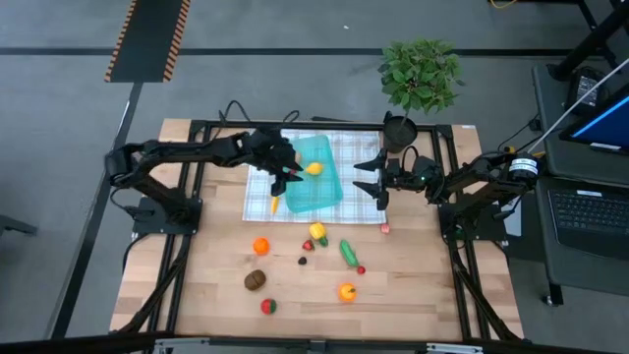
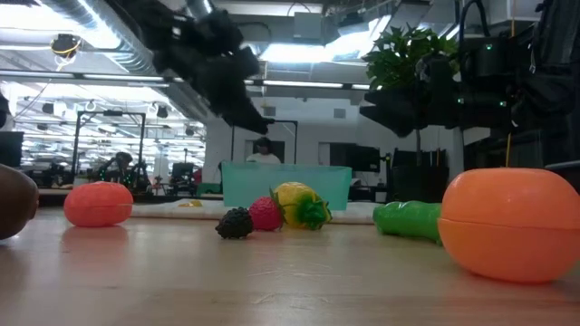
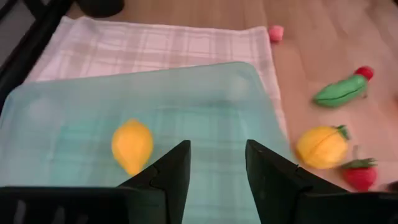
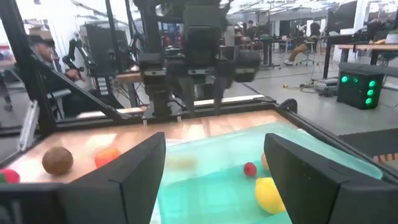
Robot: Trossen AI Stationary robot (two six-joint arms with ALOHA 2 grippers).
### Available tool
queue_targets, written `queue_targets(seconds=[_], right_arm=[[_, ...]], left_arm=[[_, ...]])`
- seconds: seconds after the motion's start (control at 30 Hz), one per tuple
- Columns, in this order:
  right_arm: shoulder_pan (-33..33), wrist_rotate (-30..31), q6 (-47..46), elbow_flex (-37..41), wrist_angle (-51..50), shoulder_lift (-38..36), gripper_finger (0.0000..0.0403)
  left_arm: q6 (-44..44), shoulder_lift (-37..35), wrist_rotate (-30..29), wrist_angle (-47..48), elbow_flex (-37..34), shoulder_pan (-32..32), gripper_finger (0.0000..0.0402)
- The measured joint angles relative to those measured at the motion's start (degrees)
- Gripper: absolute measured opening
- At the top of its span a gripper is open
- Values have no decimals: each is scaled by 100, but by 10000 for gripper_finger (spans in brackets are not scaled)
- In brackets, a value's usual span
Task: Pick and placing Produce into tupperware
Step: Put the pink peach into the blue bin
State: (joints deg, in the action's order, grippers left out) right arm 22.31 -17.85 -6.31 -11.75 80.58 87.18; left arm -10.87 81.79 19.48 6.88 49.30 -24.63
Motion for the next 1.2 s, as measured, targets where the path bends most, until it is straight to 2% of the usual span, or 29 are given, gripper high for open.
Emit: queue_targets(seconds=[0.2, 0.37, 0.6, 0.8, 1.0, 1.1, 1.2], right_arm=[[-19, -325, -705, 0, 87, -66, 275], [-175, -323, -691, 0, 103, -387, 275], [-407, -301, -535, -2, -341, -1208, 275], [-534, -121, -137, -206, -1647, -1811, 274], [-542, 26, -134, -488, -3418, -2446, 274], [-574, 44, -191, -670, -4427, -2880, 275], [-694, 296, -235, -995, -5925, -3316, 275]], left_arm=[[403, -1152, -558, -476, -835, 510, 137], [722, -2083, -1450, -979, -1588, 1033, 135], [1036, -2994, -1913, -1358, -2350, 1611, 144], [1093, -3429, -2464, -1547, -2737, 1908, 150], [1182, -3568, -2496, -1531, -2889, 2021, 144], [1182, -3568, -2518, -1538, -2920, 2013, 140], [1190, -3570, -2694, -1538, -2942, 2014, 136]])
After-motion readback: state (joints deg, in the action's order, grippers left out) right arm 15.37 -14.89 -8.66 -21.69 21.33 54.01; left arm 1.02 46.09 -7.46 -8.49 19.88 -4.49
